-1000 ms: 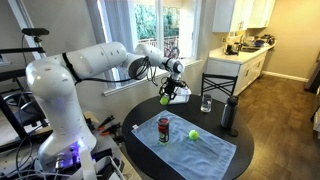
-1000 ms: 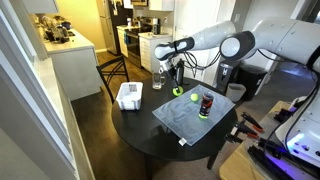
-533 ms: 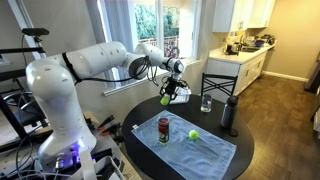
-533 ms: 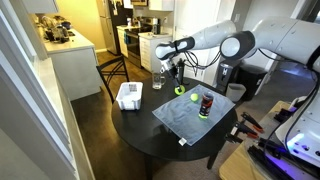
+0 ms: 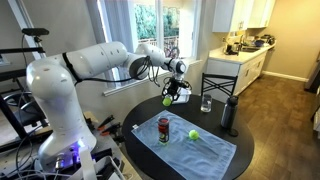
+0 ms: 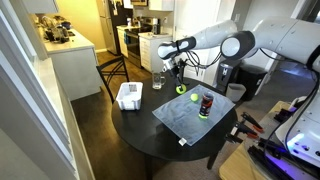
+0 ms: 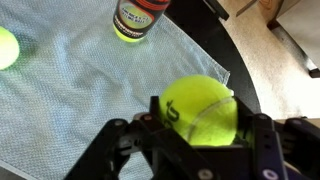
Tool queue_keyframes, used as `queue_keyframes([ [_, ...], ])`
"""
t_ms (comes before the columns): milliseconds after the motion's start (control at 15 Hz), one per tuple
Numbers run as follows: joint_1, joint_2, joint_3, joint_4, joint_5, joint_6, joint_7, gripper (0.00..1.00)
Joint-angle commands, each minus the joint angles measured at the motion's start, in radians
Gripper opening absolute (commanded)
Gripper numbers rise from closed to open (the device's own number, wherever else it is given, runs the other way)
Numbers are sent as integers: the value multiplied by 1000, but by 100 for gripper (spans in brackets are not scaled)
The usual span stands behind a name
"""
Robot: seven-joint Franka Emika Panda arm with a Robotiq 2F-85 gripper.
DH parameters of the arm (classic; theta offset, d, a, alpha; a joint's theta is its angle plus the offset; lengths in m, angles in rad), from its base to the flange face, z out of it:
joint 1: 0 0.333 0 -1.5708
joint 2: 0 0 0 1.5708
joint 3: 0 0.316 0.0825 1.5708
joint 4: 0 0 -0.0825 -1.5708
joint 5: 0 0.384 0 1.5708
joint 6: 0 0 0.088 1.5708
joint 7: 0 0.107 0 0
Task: Pick the tennis ball to the left and place it in the cylindrical container
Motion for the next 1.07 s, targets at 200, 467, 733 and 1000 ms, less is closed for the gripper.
queue_keyframes([
  [200,0,0,0,0,0,0,0,68],
  [467,33,-65,24,-76,-9,22,-18,43],
  [733,84,-153,20,-127,-36,33,-25,43],
  [1000,139,-263,12,-199,-98,15,-39,43],
])
